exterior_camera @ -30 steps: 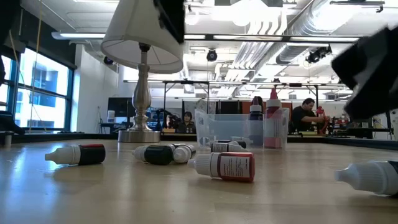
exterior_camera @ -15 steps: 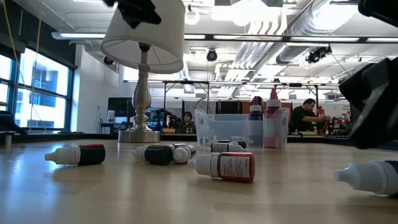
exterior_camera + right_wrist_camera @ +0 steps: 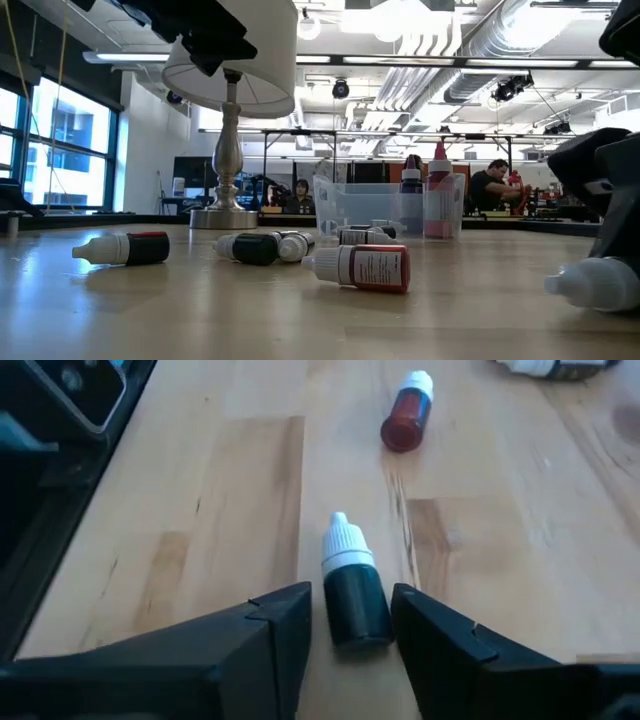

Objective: Pick & Place food coloring
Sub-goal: Put the small green food coloring bottle into the transparent bin, then put the small purple food coloring bottle into the transparent bin, then put the left small red food coloring bottle into the transparent bin

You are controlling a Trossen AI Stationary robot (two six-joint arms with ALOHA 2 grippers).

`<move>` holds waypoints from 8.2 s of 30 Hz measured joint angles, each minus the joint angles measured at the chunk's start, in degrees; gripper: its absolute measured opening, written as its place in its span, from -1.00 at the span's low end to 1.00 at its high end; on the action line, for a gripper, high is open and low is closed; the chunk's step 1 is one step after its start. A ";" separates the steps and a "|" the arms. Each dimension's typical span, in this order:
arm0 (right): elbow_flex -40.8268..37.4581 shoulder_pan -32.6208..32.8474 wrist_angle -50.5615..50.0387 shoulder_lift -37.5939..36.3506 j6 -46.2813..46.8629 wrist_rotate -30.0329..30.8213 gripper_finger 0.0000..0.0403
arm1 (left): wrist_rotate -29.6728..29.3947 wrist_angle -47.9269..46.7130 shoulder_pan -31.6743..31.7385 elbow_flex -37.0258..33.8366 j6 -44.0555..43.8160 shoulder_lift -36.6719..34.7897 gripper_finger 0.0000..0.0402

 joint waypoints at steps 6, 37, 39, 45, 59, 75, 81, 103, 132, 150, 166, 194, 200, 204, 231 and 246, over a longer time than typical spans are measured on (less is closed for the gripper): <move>-0.13 -1.17 1.02 0.04 -4.05 -1.76 -0.59 | 0.01 -0.07 0.00 0.00 0.00 0.00 -0.21; 9.09 -53.03 -25.44 -15.46 -38.51 -17.20 -0.57 | -0.44 -3.57 0.00 0.09 -6.02 0.06 -0.21; 9.24 -53.56 -25.97 -15.20 -38.51 -18.14 -0.57 | -0.47 -4.17 0.01 0.09 -6.02 0.10 -0.21; 12.54 -53.09 -26.95 -16.67 -40.37 -18.56 -0.47 | -4.61 -4.06 0.04 0.22 -4.00 2.41 -0.21; 18.14 -42.60 -32.66 -17.63 -38.64 -26.67 -0.34 | 14.73 -10.33 -1.27 0.12 -20.39 13.08 -0.21; 11.89 -33.63 -24.62 -5.91 -22.86 -26.10 -0.35 | 5.86 -9.85 -5.97 0.63 -22.50 16.26 -0.21; 12.11 -33.77 -23.87 -2.33 -22.14 -25.69 -0.35 | 5.82 -9.55 -5.97 0.63 -22.50 16.26 -0.21; 18.26 -43.82 -33.85 -15.65 -33.77 -14.62 -0.63 | 3.90 -9.49 -5.97 0.63 -18.87 16.24 -0.21; 15.63 -60.11 -38.79 -15.74 -41.11 -26.49 -0.15 | -8.05 -8.43 -5.95 0.63 -18.81 16.24 -0.21; 15.74 -35.82 -33.58 -22.01 -37.12 -21.53 -0.32 | 16.01 -5.88 -8.64 0.66 -41.86 19.69 -0.21; 15.74 -28.38 -32.72 -21.91 -37.07 -15.69 -0.32 | 9.10 -33.09 -10.99 19.04 -40.05 32.32 -0.21; 15.72 -28.40 -32.81 -21.85 -37.02 -15.96 -0.32 | 4.06 -34.67 -15.37 26.40 -37.87 44.04 -0.22; 15.72 -28.40 -32.81 -21.84 -36.97 -15.96 -0.32 | 3.37 -34.99 -14.68 26.38 -35.95 44.09 -0.40; 15.72 -28.40 -32.89 -21.84 -35.81 -15.96 -0.32 | 3.53 -35.18 -13.31 26.31 -35.78 43.86 -0.61; 15.63 -16.70 -54.24 -28.99 -10.04 -9.69 -0.32 | -2.89 -31.28 20.48 47.61 18.02 46.99 -0.60; 15.72 -15.28 -51.35 -28.63 -7.08 -9.50 -0.32 | 1.72 -28.43 21.76 47.81 22.49 54.98 -0.60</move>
